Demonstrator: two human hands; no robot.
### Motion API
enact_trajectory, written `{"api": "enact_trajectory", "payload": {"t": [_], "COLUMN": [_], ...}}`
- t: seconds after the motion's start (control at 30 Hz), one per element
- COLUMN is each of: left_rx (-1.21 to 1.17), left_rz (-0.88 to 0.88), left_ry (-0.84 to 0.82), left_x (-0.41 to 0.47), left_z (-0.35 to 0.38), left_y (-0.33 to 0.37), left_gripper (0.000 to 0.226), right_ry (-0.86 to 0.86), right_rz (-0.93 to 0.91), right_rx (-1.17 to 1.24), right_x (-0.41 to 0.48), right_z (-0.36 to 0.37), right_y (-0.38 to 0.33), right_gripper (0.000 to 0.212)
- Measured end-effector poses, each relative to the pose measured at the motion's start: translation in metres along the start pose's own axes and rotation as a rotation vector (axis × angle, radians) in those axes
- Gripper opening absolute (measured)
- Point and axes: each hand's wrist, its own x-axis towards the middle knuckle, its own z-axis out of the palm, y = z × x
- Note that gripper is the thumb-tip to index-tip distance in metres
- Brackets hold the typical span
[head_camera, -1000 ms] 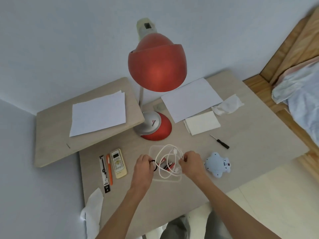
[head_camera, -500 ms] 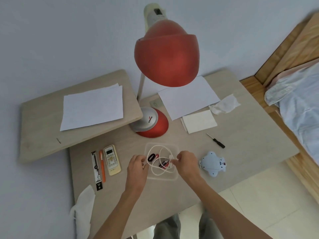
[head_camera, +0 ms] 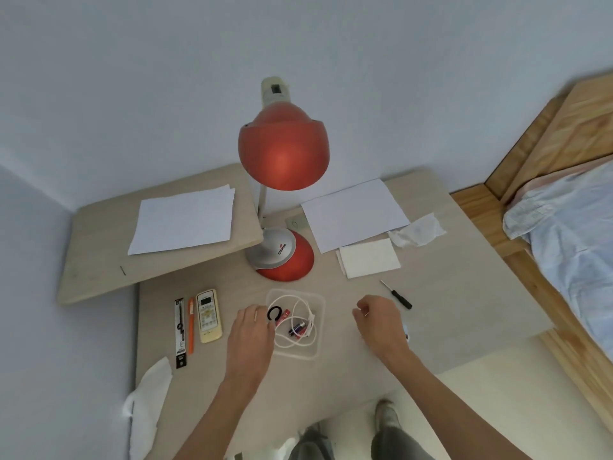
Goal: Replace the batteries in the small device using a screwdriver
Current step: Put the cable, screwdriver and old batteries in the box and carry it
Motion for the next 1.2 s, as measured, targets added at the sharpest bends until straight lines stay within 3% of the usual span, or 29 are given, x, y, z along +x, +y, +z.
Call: {"api": "enact_trajectory", "payload": {"t": [0.17, 0.23, 0.33, 0.5, 0.57, 0.67, 0.8, 0.93, 1.1, 1.2], "left_rx": [0.220, 0.256, 0.280, 0.301, 0.259, 0.150, -0.198, -0.448, -0.519, -0.687], "left_rz": [-0.008, -0.083, -0.170, -0.285, -0.341, -0.407, -0.506, -0.709, -0.921, -1.079], "left_ry": [0.020, -0.040, -0.102, -0.171, -0.209, -0.215, -0.168, -0.054, -0.091, -0.098], "left_x": [-0.010, -0.017, -0.026, -0.035, -0.036, -0.041, -0.045, -0.035, -0.023, -0.017], "left_z": [0.015, 0.023, 0.035, 0.052, 0.056, 0.065, 0.070, 0.074, 0.092, 0.102], "left_y": [0.019, 0.025, 0.028, 0.023, 0.017, 0.007, 0.004, 0.006, -0.010, -0.021], "left_gripper": [0.047, 0.061, 0.069, 0.063, 0.067, 0.068, 0.064, 0.058, 0.016, 0.022], "right_ry": [0.139, 0.151, 0.093, -0.043, -0.047, -0.039, -0.073, -0.158, -0.202, -0.261], "right_rz": [-0.256, -0.331, -0.361, -0.364, -0.367, -0.391, -0.417, -0.414, -0.351, -0.330], "right_rx": [-0.208, -0.282, -0.352, -0.482, -0.522, -0.588, -0.606, -0.599, -0.580, -0.571], "right_x": [0.007, 0.015, 0.030, 0.056, 0.069, 0.086, 0.102, 0.109, 0.118, 0.123], "right_z": [-0.019, -0.020, -0.022, -0.026, -0.026, -0.024, -0.023, -0.016, -0.001, 0.000], "right_y": [0.032, 0.052, 0.080, 0.115, 0.127, 0.141, 0.146, 0.142, 0.140, 0.135], "right_gripper": [0.028, 0.046, 0.067, 0.087, 0.078, 0.047, 0.024, 0.018, 0.006, 0.010]}}
